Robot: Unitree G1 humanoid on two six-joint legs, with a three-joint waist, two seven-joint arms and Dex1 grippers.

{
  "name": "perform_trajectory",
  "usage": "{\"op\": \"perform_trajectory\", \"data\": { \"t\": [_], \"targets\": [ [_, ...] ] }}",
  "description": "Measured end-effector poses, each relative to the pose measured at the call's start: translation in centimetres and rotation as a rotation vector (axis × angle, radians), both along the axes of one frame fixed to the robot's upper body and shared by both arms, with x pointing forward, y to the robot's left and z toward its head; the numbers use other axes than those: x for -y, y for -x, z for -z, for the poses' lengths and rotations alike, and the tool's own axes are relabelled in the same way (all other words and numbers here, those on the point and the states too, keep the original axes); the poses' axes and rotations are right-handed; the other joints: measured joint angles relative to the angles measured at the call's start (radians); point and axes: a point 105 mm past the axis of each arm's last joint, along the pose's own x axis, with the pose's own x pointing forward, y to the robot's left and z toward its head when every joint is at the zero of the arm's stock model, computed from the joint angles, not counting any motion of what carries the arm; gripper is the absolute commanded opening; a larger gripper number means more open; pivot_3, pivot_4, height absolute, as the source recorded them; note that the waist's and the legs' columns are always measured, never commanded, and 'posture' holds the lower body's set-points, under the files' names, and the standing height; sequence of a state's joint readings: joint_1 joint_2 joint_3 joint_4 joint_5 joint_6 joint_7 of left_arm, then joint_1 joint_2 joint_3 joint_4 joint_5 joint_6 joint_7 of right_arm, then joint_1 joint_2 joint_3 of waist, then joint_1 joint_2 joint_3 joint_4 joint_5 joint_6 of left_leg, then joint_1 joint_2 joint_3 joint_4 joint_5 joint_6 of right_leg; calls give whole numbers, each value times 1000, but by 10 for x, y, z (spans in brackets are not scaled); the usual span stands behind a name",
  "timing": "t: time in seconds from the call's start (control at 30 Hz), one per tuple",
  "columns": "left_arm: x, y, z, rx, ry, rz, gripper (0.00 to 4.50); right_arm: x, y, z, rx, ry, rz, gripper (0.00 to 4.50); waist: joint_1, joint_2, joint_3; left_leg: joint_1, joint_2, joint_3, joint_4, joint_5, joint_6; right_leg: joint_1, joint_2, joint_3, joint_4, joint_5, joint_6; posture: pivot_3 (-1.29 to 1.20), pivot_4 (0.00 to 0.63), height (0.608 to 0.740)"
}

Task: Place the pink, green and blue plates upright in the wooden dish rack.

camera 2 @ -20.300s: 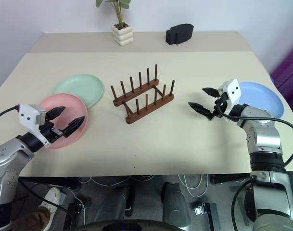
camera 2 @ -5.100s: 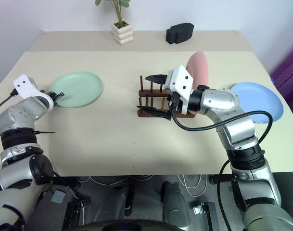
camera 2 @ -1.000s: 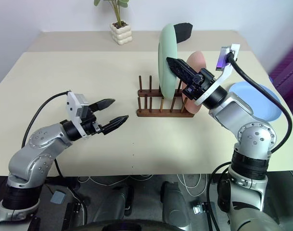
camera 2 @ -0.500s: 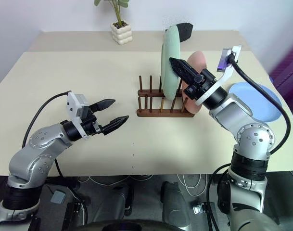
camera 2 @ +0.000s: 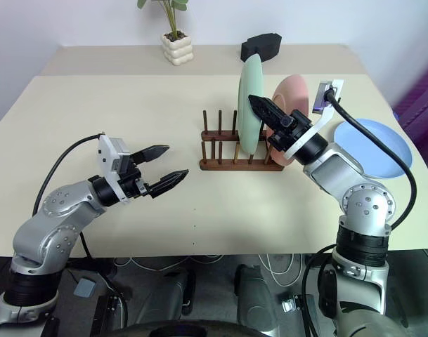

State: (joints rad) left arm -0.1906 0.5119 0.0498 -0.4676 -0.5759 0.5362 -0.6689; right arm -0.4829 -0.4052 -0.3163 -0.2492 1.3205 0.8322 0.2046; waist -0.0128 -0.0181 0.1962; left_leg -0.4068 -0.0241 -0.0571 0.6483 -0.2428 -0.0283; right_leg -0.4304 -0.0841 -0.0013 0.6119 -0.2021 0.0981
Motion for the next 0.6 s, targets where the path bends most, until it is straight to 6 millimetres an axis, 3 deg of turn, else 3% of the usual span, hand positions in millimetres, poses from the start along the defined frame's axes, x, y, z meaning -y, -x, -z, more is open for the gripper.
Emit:
{"op": "perform_trajectory", "data": {
  "t": [0.03, 0.07, 0.1, 0.33, 0.6],
  "targets": [
    [0, 0, 0, 0, 0, 0, 4417, 0, -1, 1, -4, -2, 1, 0, 0, 0, 0, 0, 0, 0, 0, 0, 0, 0, 0, 0, 0, 0, 0, 0, 150, 735],
    [0, 0, 0, 0, 0, 0, 4500, 1, -1, 2, -8, -4, 0, 663, 0, 0, 0, 0, 0, 0, 0, 0, 0, 0, 0, 0, 0, 0, 0, 0, 150, 735],
    [0, 0, 0, 0, -1, -1, 4500, 1, -2, 2, -8, -7, 0, 888, 0, 0, 0, 0, 0, 0, 0, 0, 0, 0, 0, 0, 0, 0, 0, 0, 150, 735],
    [-1, 0, 1, 0, -5, -5, 4500, 1, -1, 2, -5, -12, -6, 4429, 0, 0, 0, 0, 0, 0, 0, 0, 0, 0, 0, 0, 0, 0, 0, 0, 150, 735],
    [-1, 0, 3, -6, -9, -12, 4500, -1, 1, -9, 41, 8, -8, 4429, 0, 0, 0, 0, 0, 0, 0, 0, 0, 0, 0, 0, 0, 0, 0, 0, 150, 735]
  ]
}}
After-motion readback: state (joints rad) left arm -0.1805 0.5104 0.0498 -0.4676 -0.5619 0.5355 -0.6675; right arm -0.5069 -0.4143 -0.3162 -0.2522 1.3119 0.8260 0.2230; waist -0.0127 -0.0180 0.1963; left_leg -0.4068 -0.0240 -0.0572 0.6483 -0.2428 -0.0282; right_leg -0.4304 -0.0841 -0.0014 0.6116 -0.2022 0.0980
